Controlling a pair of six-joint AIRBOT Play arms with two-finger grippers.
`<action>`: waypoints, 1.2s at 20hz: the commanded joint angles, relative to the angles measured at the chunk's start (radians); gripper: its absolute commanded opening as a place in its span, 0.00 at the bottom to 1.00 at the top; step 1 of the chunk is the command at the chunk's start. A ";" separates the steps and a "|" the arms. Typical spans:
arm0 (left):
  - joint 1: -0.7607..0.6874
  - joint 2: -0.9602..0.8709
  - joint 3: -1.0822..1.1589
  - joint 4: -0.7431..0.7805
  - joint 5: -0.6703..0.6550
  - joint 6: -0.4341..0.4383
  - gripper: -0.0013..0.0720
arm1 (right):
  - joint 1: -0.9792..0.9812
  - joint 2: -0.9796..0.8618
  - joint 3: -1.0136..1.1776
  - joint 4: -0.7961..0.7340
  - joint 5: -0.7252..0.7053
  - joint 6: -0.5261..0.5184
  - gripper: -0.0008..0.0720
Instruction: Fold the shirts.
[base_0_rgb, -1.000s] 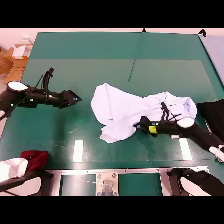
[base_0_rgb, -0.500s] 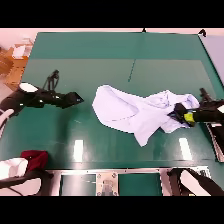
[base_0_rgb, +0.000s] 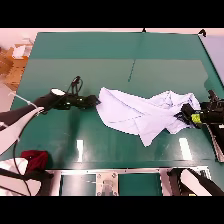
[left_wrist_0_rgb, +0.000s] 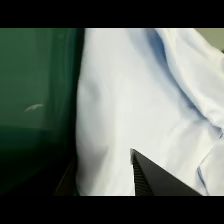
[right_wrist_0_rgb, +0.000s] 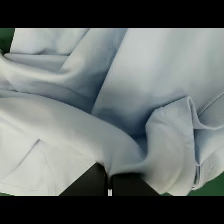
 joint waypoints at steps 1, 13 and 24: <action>-0.049 -0.055 0.055 -0.053 0.030 0.024 0.38 | -0.002 -0.001 0.002 0.005 0.001 -0.010 0.03; 0.174 0.485 0.605 0.329 -0.268 -0.116 0.05 | -0.008 0.107 0.892 0.044 0.124 -0.024 0.03; 0.174 0.814 1.002 0.737 -0.387 -0.303 0.05 | -0.007 0.178 1.390 0.045 0.043 0.002 0.03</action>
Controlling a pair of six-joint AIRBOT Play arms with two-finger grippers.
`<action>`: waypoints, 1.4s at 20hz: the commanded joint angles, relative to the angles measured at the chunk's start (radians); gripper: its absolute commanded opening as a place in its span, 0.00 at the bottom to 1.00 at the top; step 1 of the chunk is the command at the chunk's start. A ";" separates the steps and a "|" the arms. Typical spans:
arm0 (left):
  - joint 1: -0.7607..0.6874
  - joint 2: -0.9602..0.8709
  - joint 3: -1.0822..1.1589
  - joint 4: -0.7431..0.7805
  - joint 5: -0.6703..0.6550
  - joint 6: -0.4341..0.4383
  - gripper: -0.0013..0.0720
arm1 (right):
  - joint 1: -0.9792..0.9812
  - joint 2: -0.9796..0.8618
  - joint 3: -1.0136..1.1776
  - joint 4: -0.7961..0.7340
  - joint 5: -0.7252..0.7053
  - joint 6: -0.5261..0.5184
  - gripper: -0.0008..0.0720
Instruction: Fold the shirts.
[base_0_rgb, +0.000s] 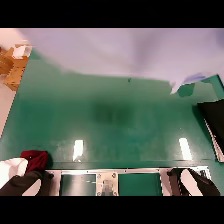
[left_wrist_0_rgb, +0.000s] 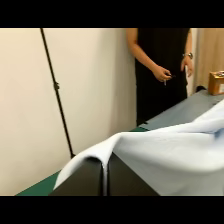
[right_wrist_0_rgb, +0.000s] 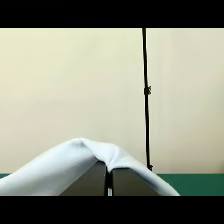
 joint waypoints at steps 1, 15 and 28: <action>0.001 0.020 0.051 0.248 -0.085 -0.112 0.05 | 0.001 0.010 -0.018 0.003 0.012 0.003 0.03; 0.001 -0.910 0.051 0.196 -0.189 -0.157 0.05 | 0.273 -0.332 -1.089 0.268 -0.531 -0.256 0.03; 0.186 -1.052 0.116 0.044 -0.421 -0.194 0.83 | 0.006 -0.641 -0.810 0.284 -0.039 -0.316 0.42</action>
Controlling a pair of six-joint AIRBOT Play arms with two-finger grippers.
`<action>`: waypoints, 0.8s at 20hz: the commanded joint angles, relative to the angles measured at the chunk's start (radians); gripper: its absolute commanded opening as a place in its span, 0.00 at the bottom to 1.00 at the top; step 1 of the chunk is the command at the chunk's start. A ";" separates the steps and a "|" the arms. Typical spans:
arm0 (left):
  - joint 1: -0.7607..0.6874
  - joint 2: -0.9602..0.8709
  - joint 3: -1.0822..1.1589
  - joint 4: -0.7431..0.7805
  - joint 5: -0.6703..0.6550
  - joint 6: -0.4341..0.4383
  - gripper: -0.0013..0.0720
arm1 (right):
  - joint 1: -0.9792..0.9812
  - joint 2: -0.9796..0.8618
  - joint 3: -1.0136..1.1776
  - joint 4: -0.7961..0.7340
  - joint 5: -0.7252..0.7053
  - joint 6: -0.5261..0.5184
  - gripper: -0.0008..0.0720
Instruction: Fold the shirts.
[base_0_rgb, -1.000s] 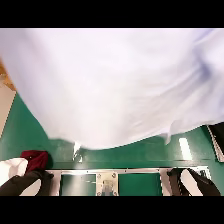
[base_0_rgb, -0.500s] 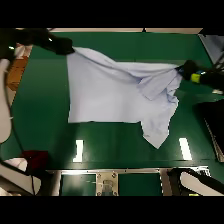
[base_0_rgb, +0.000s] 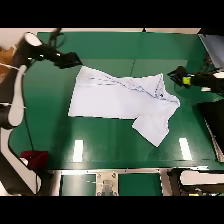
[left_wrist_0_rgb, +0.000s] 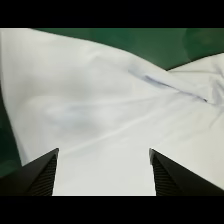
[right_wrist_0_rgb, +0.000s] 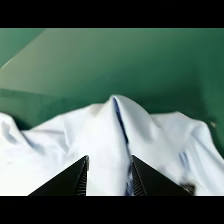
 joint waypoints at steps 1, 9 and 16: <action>0.109 0.046 -0.014 -0.011 -0.229 -0.037 0.75 | -0.152 0.060 0.003 -0.079 0.279 -0.005 0.36; 0.187 0.219 -0.575 -0.004 -0.240 -0.040 0.75 | -0.256 0.274 -0.394 -0.124 0.215 -0.065 0.37; 0.127 0.221 -0.867 -0.003 0.003 -0.046 0.75 | -0.256 0.280 -0.464 -0.111 0.205 -0.084 0.37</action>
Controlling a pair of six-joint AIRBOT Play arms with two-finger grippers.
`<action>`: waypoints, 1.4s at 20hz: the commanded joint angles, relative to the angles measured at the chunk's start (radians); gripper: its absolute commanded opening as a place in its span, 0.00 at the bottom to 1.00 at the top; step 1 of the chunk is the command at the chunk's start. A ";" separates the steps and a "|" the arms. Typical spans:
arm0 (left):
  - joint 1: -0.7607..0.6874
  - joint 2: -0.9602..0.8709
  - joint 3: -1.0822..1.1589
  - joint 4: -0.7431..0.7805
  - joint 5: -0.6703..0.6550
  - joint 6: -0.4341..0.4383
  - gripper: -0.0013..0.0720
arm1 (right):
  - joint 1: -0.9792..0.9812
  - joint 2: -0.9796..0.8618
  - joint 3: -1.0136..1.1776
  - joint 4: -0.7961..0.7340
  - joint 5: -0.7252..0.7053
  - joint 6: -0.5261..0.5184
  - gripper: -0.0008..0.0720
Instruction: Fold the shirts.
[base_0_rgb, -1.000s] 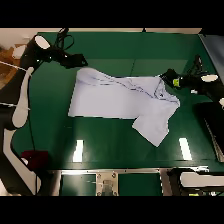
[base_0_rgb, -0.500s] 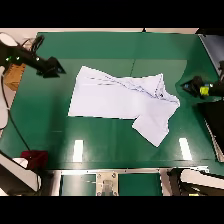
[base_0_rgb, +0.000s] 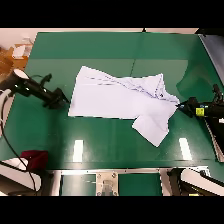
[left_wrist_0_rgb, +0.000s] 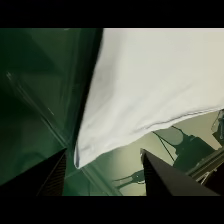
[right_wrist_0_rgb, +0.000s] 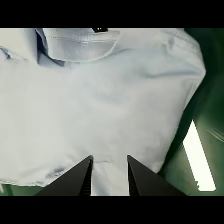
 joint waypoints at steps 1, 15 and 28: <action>-0.047 0.003 -0.116 0.001 0.146 -0.005 0.75 | -0.003 0.006 -0.024 0.008 -0.006 -0.006 0.37; -0.026 0.009 -0.010 0.020 0.097 0.056 0.05 | -0.122 0.006 -0.024 -0.035 0.093 0.099 0.41; -0.006 0.009 -0.010 0.093 0.089 0.082 0.05 | 0.137 -0.031 -0.260 0.092 -0.200 0.100 0.53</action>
